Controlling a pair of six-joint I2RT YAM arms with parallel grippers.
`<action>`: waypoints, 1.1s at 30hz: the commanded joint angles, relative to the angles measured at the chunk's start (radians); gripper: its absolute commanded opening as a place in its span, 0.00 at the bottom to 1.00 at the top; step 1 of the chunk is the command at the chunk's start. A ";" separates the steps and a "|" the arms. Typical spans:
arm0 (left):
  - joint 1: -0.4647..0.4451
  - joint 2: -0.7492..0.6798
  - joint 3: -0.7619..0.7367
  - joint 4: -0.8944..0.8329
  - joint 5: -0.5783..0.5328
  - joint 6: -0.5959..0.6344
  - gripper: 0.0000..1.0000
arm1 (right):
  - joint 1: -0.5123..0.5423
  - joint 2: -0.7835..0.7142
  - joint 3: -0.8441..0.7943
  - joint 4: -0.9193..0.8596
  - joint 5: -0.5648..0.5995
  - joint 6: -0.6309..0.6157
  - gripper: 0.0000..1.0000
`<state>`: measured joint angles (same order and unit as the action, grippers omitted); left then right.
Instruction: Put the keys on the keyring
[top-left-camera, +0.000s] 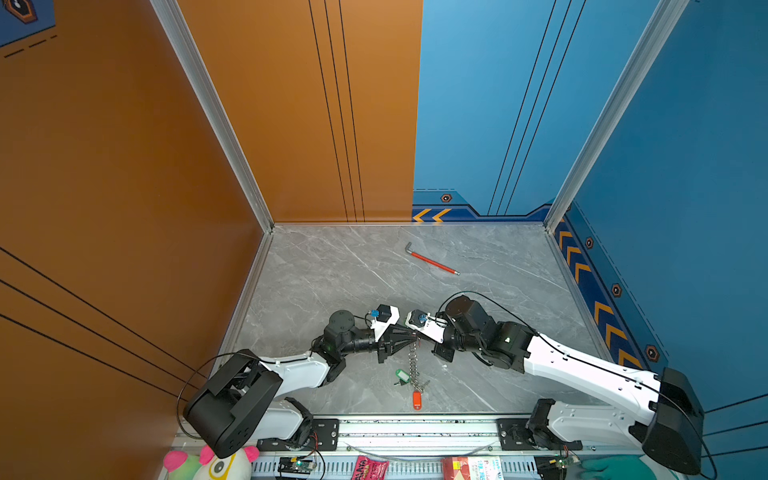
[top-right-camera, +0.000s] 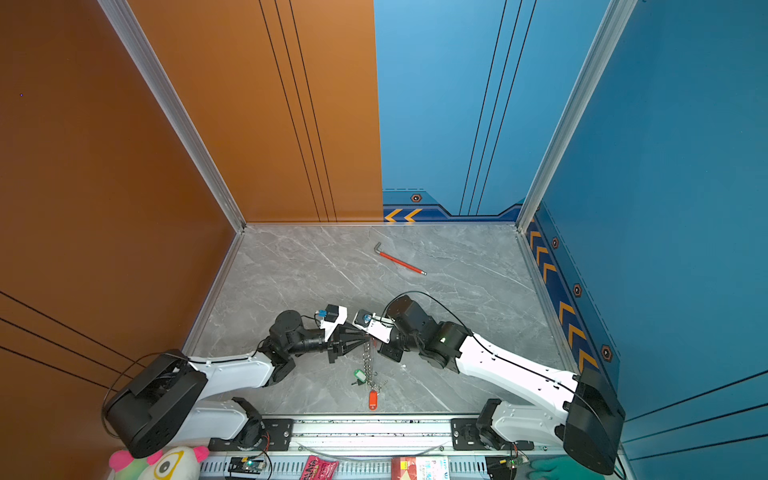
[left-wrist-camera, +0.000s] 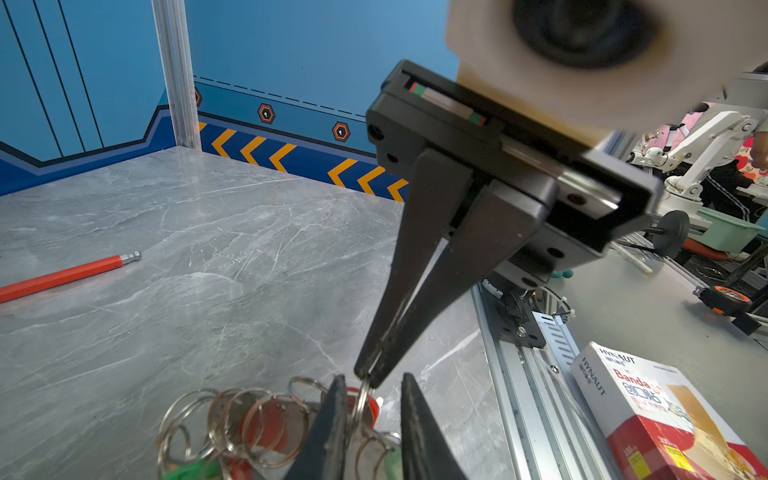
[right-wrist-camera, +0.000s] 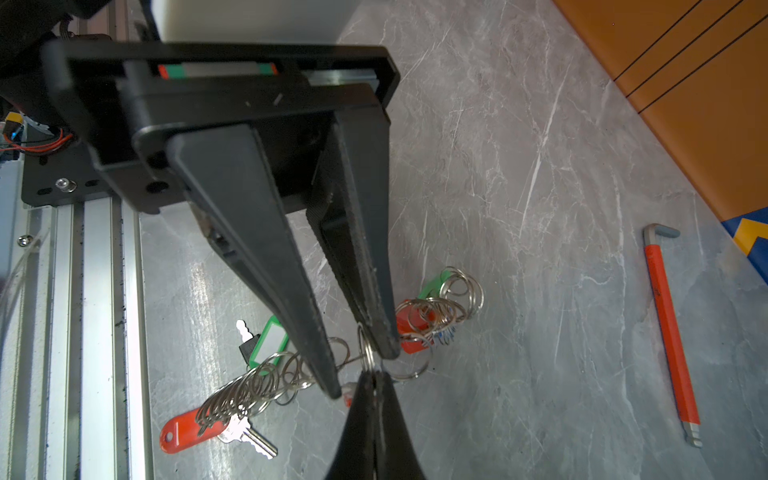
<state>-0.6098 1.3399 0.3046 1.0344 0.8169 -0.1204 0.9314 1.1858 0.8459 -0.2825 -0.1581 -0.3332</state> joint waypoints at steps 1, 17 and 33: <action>-0.009 0.005 0.025 -0.026 0.010 0.019 0.20 | 0.003 -0.005 0.036 0.003 0.007 -0.012 0.00; -0.009 -0.026 0.020 -0.054 -0.064 0.034 0.00 | -0.006 -0.011 0.026 0.021 0.055 0.016 0.03; -0.012 -0.102 -0.007 -0.050 -0.152 0.038 0.00 | -0.007 0.007 -0.048 0.105 0.108 0.097 0.18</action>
<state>-0.6155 1.2648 0.3084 0.9520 0.6952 -0.0956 0.9169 1.1748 0.8139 -0.2001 -0.0731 -0.2600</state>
